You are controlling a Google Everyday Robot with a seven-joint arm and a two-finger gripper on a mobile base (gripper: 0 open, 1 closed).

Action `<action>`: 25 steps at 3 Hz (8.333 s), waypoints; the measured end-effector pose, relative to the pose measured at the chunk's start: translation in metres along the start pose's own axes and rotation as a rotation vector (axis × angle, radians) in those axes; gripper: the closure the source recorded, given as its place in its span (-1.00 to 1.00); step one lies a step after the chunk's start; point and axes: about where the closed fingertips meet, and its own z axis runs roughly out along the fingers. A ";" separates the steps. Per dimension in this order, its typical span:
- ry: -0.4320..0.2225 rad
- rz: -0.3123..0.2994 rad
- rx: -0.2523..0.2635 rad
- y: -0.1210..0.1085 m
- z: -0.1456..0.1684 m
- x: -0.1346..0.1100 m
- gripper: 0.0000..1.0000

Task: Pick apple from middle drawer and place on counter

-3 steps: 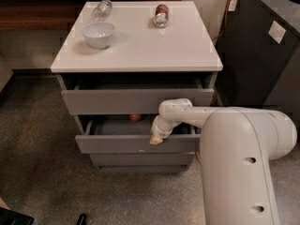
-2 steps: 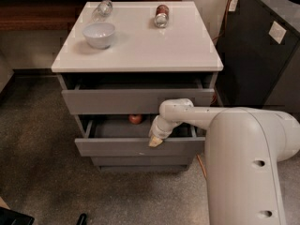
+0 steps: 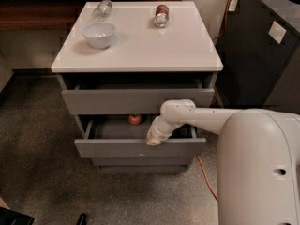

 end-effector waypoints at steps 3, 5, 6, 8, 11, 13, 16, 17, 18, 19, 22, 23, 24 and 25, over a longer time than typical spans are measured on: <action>-0.005 -0.017 -0.044 0.030 -0.005 -0.006 1.00; -0.047 -0.027 -0.089 0.061 -0.020 -0.019 0.77; -0.095 -0.026 -0.107 0.080 -0.038 -0.030 0.31; -0.119 -0.015 -0.076 0.084 -0.059 -0.036 -0.63; -0.128 0.051 -0.047 0.057 -0.055 -0.022 0.25; -0.062 0.130 0.045 -0.002 -0.038 0.014 1.00; 0.022 0.167 0.029 -0.043 0.014 0.035 1.00; 0.023 0.151 -0.010 -0.039 0.027 0.028 1.00; 0.019 0.132 -0.034 -0.031 0.033 0.018 1.00; 0.020 0.120 -0.056 -0.020 0.037 0.008 1.00; 0.023 0.110 -0.108 0.012 0.042 -0.011 1.00; 0.021 0.109 -0.111 0.016 0.042 -0.012 1.00; 0.017 0.104 -0.126 0.029 0.041 -0.018 1.00; 0.012 0.100 -0.137 0.038 0.042 -0.022 1.00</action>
Offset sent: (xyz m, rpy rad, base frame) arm -0.1102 0.0120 0.0128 0.0051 0.1130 0.1118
